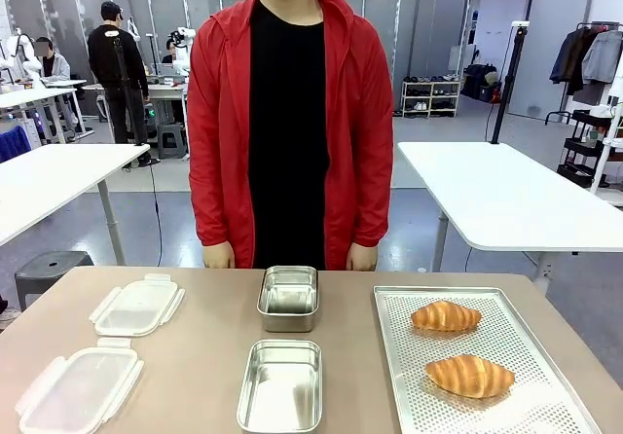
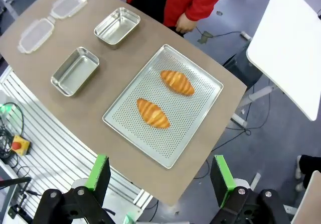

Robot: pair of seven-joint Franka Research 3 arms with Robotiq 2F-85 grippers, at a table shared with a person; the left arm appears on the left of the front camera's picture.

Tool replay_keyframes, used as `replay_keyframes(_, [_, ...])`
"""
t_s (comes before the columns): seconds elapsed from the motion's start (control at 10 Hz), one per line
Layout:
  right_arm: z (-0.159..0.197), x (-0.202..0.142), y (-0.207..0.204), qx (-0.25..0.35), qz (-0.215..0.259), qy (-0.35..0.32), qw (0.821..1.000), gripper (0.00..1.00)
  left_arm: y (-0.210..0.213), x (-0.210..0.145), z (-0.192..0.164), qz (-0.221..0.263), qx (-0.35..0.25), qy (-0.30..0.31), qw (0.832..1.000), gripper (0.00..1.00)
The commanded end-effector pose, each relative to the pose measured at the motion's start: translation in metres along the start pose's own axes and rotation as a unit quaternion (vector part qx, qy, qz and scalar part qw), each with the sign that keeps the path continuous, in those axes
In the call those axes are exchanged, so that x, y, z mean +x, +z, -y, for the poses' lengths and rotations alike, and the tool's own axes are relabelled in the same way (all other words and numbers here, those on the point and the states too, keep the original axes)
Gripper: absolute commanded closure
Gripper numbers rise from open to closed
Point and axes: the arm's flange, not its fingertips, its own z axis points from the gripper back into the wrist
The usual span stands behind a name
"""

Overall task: Place the bread into the airtight container.
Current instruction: Pick up a Butter Roll and place it into an empty Airtight Container.

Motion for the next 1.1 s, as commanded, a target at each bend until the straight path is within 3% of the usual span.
replay_keyframes(0.0, [-0.006, 0.001, 0.002, -0.002, 0.001, 0.005, 1.0, 0.0, -0.001, 0.005, -0.001, 0.003, -0.002, 0.001, 1.0, 0.0])
replay_keyframes(0.2, [-0.003, 0.001, 0.001, -0.003, 0.0, 0.003, 1.0, 0.0, -0.001, 0.005, -0.001, 0.003, -0.002, 0.001, 1.0, 0.0])
replay_keyframes(0.3, [-0.012, 0.01, -0.012, -0.047, -0.045, 0.096, 0.993, 0.0, -0.001, 0.005, -0.001, 0.003, -0.002, 0.001, 1.0, 0.0])
replay_keyframes(0.4, [-0.014, 0.019, -0.024, -0.072, -0.052, 0.158, 0.983, 0.0, -0.001, 0.005, -0.001, 0.003, -0.002, 0.001, 1.0, 0.0])
replay_keyframes(0.5, [-0.015, 0.028, -0.041, -0.085, -0.082, 0.234, 0.965, 0.0, -0.001, 0.005, -0.001, 0.003, -0.002, 0.001, 1.0, 0.0])
replay_keyframes(0.6, [-0.018, 0.037, -0.06, -0.08, -0.1, 0.268, 0.955, 0.0, -0.001, 0.005, -0.001, 0.003, -0.002, 0.001, 1.0, 0.0])
replay_keyframes(1.0, [-0.016, 0.046, -0.163, -0.032, -0.147, 0.31, 0.939, 0.0, -0.001, 0.005, -0.001, 0.003, -0.002, 0.001, 1.0, 0.0])
